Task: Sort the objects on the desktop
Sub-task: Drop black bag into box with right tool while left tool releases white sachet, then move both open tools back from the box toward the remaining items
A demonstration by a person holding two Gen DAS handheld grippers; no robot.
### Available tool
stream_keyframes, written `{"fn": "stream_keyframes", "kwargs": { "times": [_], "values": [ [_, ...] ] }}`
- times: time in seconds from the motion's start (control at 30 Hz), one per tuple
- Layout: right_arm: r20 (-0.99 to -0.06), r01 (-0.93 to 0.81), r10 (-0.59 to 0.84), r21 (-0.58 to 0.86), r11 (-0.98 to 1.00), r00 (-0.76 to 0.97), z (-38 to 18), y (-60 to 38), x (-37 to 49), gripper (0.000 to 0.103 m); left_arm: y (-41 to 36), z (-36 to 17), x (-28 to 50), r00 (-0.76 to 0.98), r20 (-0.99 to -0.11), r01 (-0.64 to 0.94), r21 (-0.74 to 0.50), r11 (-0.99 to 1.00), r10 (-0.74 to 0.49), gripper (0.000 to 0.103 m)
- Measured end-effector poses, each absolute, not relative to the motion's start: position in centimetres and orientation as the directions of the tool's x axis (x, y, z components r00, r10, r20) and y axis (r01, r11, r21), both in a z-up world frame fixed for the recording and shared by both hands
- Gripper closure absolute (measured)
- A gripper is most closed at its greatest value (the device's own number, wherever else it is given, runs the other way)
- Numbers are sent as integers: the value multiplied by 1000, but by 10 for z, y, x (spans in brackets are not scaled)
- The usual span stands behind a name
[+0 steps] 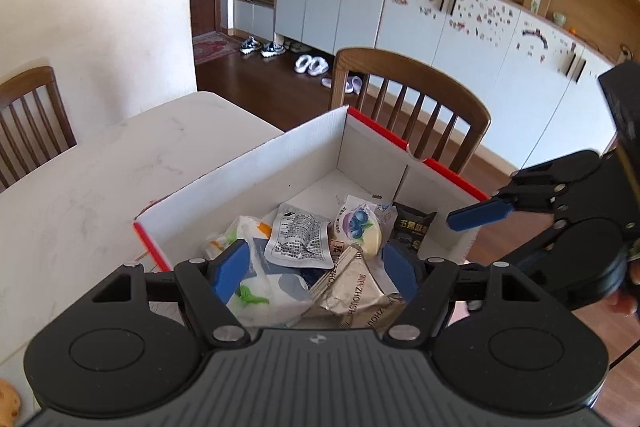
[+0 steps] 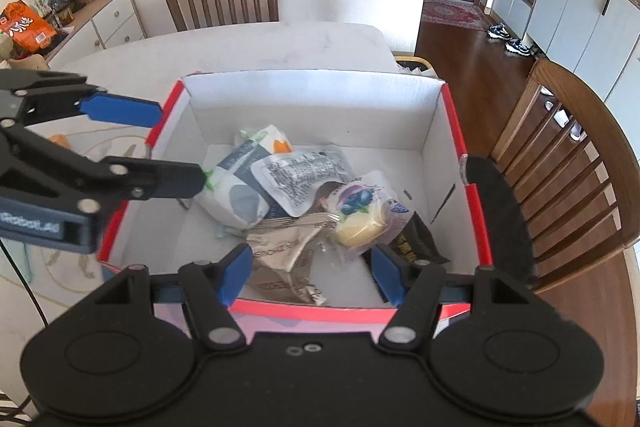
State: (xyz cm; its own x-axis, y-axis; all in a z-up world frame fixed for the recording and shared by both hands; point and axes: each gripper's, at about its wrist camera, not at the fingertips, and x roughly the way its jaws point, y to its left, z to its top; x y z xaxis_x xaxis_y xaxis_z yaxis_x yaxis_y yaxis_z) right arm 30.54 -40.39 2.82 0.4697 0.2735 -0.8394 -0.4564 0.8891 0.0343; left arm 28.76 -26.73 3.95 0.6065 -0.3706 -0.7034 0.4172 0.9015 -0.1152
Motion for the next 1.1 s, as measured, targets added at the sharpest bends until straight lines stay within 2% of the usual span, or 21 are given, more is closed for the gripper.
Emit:
{"fn": "stream_keyframes", "kwargs": {
  "times": [0.3, 0.43, 0.63, 0.87, 1.1],
  "values": [
    [-825, -446, 277, 34, 894, 493, 36, -390, 279, 33, -240, 49, 245, 643, -657, 398, -152, 905, -393, 30],
    [-812, -428, 273, 32, 903, 515, 40, -382, 268, 25, -227, 50, 226, 657, -647, 405, -131, 905, -388, 21],
    [-808, -387, 265, 50, 921, 526, 41, -372, 258, 25, -199, 54, 207, 673, -633, 389, -138, 911, -383, 21],
    [-775, -413, 295, 48, 910, 559, 44, -345, 236, 16, -164, 55, 189, 681, -629, 362, -155, 919, -374, 19],
    [-776, -425, 302, 49, 904, 553, 41, -309, 222, 16, -131, 50, 166, 688, -635, 334, -154, 930, -352, 19]
  ]
}}
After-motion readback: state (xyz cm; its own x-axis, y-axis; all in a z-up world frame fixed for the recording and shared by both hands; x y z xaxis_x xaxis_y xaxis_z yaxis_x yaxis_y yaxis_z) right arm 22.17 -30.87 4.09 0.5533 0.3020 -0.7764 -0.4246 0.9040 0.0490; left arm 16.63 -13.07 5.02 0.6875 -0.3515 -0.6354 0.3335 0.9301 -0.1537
